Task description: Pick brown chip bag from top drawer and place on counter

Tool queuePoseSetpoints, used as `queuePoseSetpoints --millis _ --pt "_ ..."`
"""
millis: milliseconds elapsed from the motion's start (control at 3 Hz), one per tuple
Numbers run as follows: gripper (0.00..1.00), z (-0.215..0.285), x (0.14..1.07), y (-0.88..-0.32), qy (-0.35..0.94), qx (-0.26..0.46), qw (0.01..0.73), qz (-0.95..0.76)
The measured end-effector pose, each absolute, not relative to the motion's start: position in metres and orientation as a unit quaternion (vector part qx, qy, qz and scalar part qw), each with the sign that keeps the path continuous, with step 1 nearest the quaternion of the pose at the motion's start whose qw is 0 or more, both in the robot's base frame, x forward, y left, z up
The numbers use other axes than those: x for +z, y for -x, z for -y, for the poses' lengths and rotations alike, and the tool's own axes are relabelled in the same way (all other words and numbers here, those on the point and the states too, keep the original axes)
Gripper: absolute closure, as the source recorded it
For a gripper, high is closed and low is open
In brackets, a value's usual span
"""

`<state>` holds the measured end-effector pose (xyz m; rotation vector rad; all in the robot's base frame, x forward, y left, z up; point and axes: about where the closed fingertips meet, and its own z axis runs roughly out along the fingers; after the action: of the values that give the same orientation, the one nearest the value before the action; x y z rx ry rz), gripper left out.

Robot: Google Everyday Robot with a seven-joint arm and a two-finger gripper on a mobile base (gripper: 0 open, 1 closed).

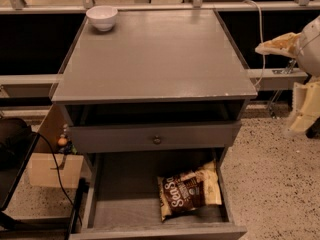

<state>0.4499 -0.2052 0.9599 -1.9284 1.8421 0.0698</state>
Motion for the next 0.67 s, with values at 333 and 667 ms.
queuePoseSetpoints --millis 333,667 --pt "0.0 0.198 0.955 -0.458 0.761 0.11 0.262 -0.584" --pt "0.0 0.2 0.965 -0.473 0.787 0.116 0.293 -0.53"
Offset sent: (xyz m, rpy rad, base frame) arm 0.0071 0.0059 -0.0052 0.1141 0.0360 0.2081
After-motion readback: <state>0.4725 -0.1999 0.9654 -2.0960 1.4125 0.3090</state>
